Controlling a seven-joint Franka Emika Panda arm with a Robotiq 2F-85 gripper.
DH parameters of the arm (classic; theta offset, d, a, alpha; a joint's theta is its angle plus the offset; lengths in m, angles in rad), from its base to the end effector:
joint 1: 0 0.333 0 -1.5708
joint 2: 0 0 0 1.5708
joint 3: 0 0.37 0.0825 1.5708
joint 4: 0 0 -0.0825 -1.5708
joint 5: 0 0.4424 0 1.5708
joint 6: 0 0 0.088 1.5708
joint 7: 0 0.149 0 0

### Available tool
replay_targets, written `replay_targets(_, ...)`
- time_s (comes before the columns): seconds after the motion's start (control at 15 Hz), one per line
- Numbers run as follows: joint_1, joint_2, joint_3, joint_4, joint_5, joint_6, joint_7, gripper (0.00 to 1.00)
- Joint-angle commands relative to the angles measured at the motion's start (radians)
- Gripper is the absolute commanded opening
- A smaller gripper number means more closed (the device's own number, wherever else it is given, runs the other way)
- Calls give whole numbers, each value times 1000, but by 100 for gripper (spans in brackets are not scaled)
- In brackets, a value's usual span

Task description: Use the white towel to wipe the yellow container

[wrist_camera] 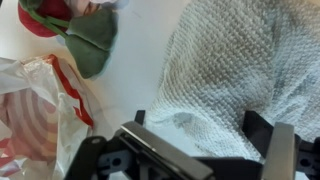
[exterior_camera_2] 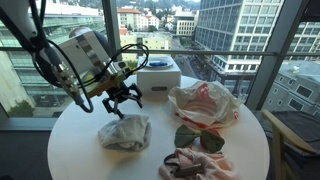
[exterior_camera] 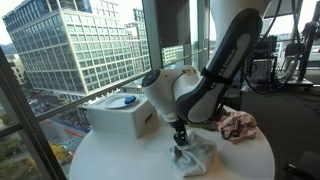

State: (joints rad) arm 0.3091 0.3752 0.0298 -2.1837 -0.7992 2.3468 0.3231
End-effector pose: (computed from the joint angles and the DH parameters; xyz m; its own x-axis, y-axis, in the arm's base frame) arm 0.5675 0.1667 0.1660 0.8110 0.5560 -0.1821 0.5686 -0.6758 0.4690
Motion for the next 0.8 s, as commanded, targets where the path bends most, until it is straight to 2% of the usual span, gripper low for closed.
replay_targets(0.0, -8, 54, 7, 46, -57, -14, 37, 100)
replay_targets(0.13, -14, 78, 11, 58, -42, -20, 27, 100)
replay_targets(0.2, -14, 89, 11, 63, -40, -21, 26, 93)
replay_targets(0.27, -17, 100, 16, 67, -24, -24, 15, 75)
replay_targets(0.6, -10, 121, 21, 73, -17, -31, 18, 36)
replay_targets(0.73, -16, 117, 33, 73, 20, -42, 7, 20)
